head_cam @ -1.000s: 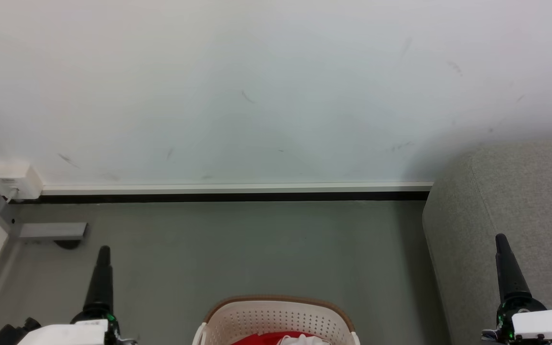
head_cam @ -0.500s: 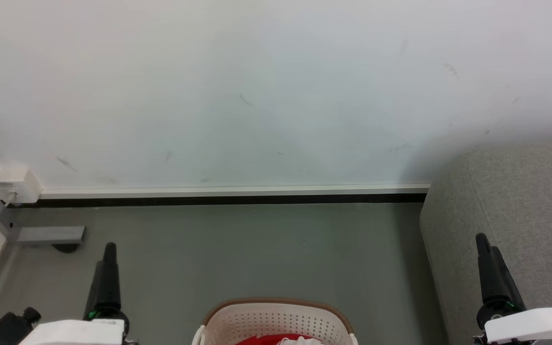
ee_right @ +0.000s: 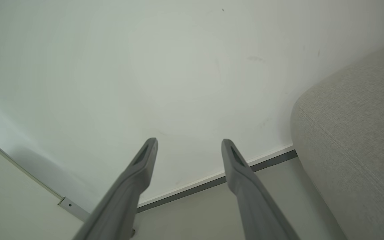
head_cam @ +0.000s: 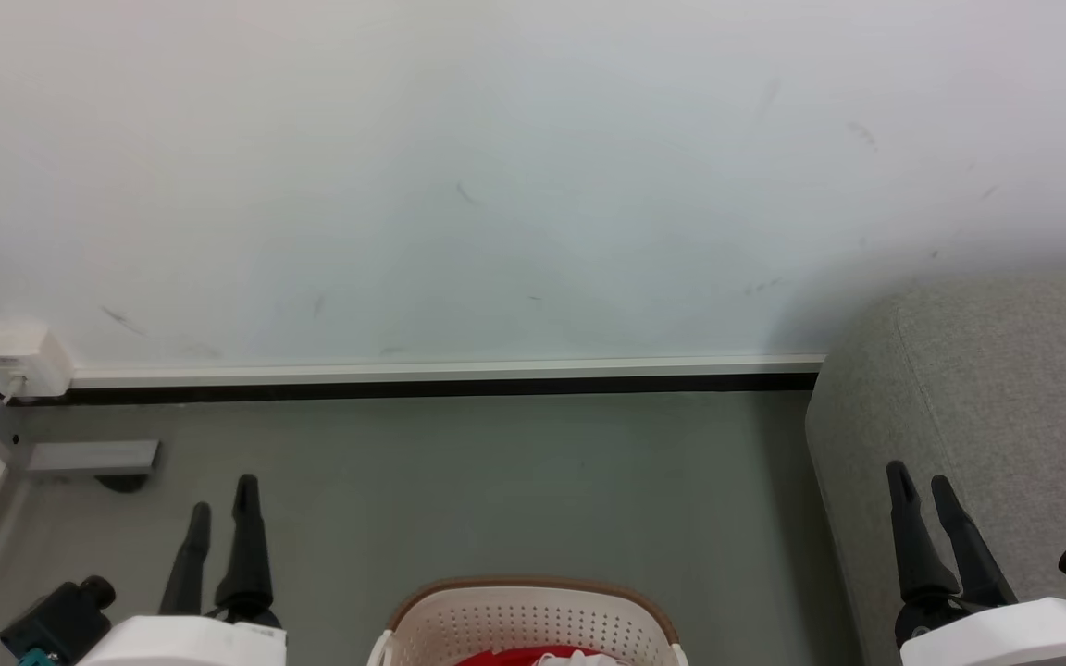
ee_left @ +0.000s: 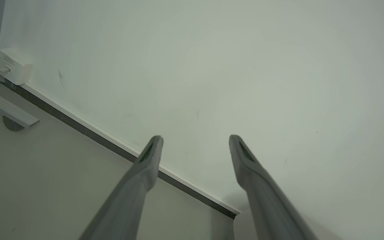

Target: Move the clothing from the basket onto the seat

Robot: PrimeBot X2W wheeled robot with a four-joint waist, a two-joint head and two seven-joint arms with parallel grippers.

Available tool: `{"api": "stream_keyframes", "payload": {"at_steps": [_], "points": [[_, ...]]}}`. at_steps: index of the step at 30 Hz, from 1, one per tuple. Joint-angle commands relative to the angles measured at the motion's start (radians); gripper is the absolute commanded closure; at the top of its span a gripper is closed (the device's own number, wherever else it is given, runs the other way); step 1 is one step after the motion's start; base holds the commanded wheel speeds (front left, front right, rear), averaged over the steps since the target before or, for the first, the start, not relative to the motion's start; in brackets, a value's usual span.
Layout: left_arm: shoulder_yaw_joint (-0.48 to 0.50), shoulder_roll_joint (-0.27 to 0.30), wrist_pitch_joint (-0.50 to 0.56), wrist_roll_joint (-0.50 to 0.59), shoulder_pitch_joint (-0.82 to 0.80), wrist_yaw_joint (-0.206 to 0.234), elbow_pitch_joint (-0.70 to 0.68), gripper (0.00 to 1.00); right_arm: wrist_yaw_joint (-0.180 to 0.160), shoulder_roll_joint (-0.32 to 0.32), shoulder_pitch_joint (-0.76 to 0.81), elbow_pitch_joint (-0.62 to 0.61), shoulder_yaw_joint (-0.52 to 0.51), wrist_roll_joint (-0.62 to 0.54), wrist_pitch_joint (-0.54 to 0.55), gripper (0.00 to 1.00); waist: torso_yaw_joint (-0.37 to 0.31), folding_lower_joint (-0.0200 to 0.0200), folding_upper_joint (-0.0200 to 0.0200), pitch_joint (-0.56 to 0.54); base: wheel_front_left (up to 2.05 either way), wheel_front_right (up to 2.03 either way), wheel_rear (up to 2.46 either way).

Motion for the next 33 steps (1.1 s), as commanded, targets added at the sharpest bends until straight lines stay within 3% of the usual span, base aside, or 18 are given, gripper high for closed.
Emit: {"api": "stream_keyframes", "payload": {"at_steps": [1, 13, 33], "points": [[0.001, 0.008, -0.007, 0.031, 0.0, 0.003, -0.013, 0.0, -0.001, -0.012, -0.022, -0.006, 0.003, -0.025, -0.007, 0.0, 0.0, 0.0, 0.0, 0.0, 0.0, 0.0, 0.0], [0.006, 0.009, -0.04, 0.235, 0.007, 0.019, -0.014, 0.0, -0.002, -0.017, -0.025, 0.025, 0.018, -0.178, -0.04, 0.0, -0.002, 0.0, 0.0, -0.003, 0.0, 0.0, 0.0], [-0.004, 0.01, -0.085, 0.414, 0.016, 0.041, -0.005, 0.0, -0.002, -0.025, -0.033, 0.045, 0.049, -0.329, -0.085, 0.0, -0.011, 0.0, 0.0, -0.007, 0.0, 0.0, 0.0]]}}
